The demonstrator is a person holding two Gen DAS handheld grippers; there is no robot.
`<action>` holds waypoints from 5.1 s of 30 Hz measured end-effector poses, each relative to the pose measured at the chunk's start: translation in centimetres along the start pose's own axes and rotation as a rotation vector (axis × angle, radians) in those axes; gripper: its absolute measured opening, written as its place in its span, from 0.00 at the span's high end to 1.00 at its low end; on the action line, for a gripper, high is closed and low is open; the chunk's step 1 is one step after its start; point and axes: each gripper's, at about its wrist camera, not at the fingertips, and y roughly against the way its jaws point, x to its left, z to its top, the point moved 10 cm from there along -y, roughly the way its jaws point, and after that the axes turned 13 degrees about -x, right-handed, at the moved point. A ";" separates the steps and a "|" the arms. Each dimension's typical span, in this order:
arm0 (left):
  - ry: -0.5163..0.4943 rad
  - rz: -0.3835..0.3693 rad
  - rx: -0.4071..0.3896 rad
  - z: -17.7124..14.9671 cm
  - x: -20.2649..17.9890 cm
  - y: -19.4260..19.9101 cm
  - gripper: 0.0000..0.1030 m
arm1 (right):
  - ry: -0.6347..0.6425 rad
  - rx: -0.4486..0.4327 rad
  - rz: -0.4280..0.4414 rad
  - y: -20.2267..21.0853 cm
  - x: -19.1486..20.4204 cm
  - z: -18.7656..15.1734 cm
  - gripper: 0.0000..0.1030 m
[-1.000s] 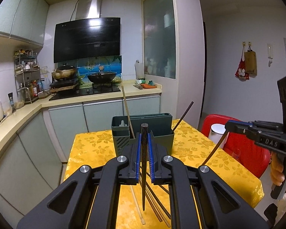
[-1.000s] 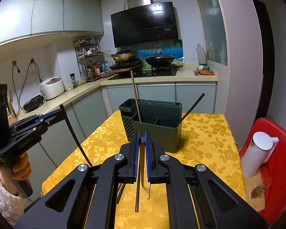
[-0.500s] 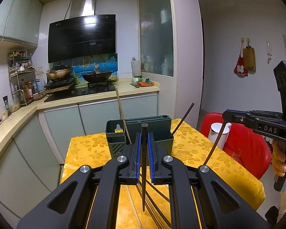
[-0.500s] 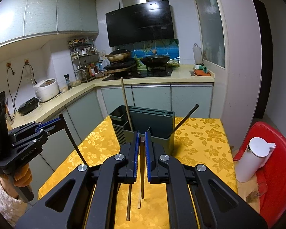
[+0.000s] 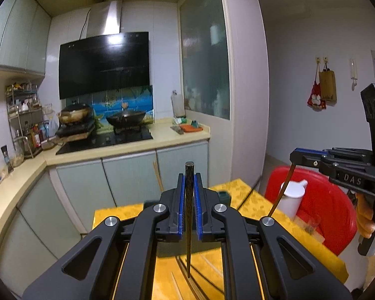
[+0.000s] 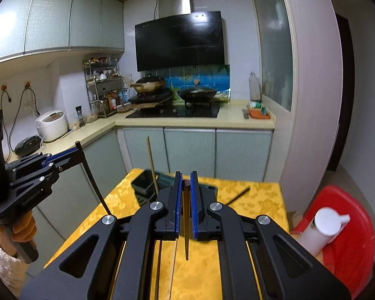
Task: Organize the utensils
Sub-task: 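Lift both held chopsticks upright and carry them over the dark green holder, then lower the chopsticks into the holder and open both tools, then withdraw both tools from the holder toward the remaining chopsticks, then close the left tool on a light wooden chopstick while the right tool grasps a dark chopstick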
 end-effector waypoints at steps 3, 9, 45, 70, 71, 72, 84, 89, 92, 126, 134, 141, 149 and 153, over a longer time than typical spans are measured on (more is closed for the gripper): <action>-0.006 0.000 -0.015 1.8 -0.1 -1.7 0.93 | -0.008 -0.010 -0.002 -1.1 -0.5 1.5 0.93; -0.008 0.005 -0.026 3.6 -0.3 -5.3 0.93 | -0.025 -0.024 -0.014 -3.4 -1.6 3.2 0.93; 0.049 0.052 0.121 -5.4 1.8 -14.8 0.93 | -0.038 0.134 -0.061 -11.4 -2.9 -3.4 0.93; 0.072 0.147 0.071 -4.9 4.6 -8.0 0.20 | -0.017 0.042 -0.117 -7.7 -3.9 -2.9 0.51; 0.070 0.151 0.069 -5.0 4.7 -7.6 0.20 | -0.011 0.033 -0.124 -7.1 -3.9 -3.1 0.51; 0.065 0.158 0.066 -5.2 4.8 -7.1 0.20 | -0.007 0.029 -0.130 -6.7 -3.9 -3.3 0.51; 0.040 0.201 0.093 -10.0 4.4 -1.7 0.19 | 0.020 0.034 -0.191 -2.1 -4.0 -10.2 0.51; 0.046 0.218 0.118 -12.6 4.0 0.2 0.20 | 0.011 0.050 -0.197 -0.3 -3.5 -13.2 0.51; 0.056 0.218 0.145 -14.3 3.7 1.2 0.20 | 0.028 0.045 -0.212 0.8 -3.2 -14.5 0.51; 0.182 0.201 0.370 -29.9 -0.1 8.2 0.39 | 0.049 0.181 -0.175 4.8 0.0 -26.0 0.51; 0.198 0.183 0.430 -32.1 -0.4 7.4 0.60 | 0.053 0.239 -0.174 4.0 -0.4 -28.5 0.51; 0.170 0.166 0.452 -33.0 -1.0 7.2 0.70 | 0.036 0.294 -0.137 3.0 0.1 -30.3 0.51; 0.138 0.174 0.472 -33.2 0.0 7.3 0.93 | 0.076 0.349 -0.068 1.6 2.3 -31.6 0.51; 0.179 0.165 0.468 -33.2 0.2 7.4 0.93 | 0.102 0.374 -0.047 0.5 3.3 -31.9 0.53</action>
